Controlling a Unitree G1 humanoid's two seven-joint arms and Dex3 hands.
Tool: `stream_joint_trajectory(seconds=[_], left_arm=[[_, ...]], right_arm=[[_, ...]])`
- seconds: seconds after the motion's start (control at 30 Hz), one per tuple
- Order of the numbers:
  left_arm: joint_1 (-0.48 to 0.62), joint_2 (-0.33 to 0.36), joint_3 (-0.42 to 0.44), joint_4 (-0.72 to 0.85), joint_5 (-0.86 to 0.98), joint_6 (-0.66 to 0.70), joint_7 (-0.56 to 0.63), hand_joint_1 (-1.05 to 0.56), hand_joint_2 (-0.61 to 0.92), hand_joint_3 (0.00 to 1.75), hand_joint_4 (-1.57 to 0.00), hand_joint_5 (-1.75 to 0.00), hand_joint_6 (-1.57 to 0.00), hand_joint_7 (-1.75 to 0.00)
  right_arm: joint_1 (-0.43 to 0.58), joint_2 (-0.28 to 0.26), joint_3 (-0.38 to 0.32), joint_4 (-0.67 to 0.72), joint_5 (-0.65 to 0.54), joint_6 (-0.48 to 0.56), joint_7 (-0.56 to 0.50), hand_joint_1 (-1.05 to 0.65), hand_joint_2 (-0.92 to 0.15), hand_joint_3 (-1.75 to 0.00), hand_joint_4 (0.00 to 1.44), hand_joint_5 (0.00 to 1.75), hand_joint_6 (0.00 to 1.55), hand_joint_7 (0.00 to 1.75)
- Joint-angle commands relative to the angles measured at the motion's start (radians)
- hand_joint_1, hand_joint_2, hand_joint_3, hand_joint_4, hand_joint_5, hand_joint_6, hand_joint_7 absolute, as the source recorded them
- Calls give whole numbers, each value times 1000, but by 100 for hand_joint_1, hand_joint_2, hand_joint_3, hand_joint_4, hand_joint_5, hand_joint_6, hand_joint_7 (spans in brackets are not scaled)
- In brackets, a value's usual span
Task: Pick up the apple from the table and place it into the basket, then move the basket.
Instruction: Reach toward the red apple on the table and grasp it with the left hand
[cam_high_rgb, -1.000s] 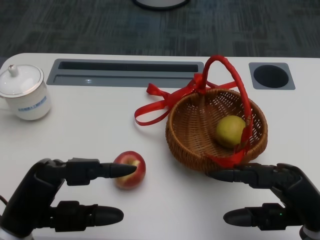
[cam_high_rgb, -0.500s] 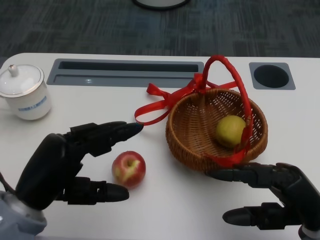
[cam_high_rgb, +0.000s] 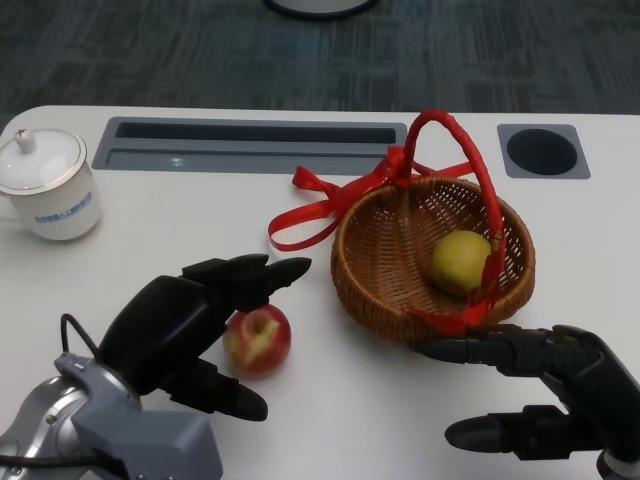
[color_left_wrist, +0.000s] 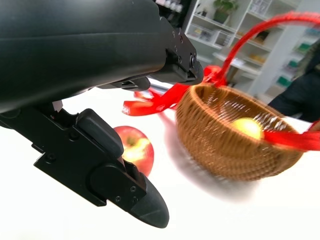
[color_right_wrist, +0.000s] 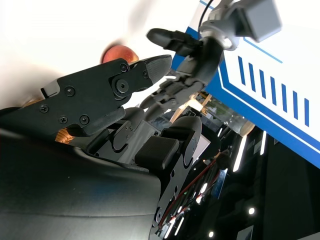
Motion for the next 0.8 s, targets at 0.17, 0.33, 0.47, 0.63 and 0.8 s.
stream_joint_trajectory(seconds=[0.17,0.33,0.47,0.63,0.8], left_arm=[[-181,25,-129,320,90,34,185,-90,65,1,-25,-1,-24,-1],[-277,9,-198,498,107,41,297,-85,65,0,-29,-2,-27,-1],[-327,0,-247,594,107,52,333,-85,66,1,-34,-3,-31,-2],[-354,-20,-281,659,82,58,328,-81,66,0,-35,-2,-33,-2],[-362,-42,-302,689,61,55,289,-78,67,1,-34,0,-32,0]], right_arm=[[0,-3,-6,-9,11,-2,-8,-34,-79,0,83,0,78,0],[8,-4,-7,-14,10,2,-10,-35,-79,0,83,0,78,0],[22,-8,-8,-36,4,13,-15,-35,-79,0,84,0,78,0],[28,-9,-8,-45,2,13,-17,-34,-79,0,84,0,78,0],[30,-7,-4,-50,5,15,-16,-34,-79,0,84,0,78,0]])
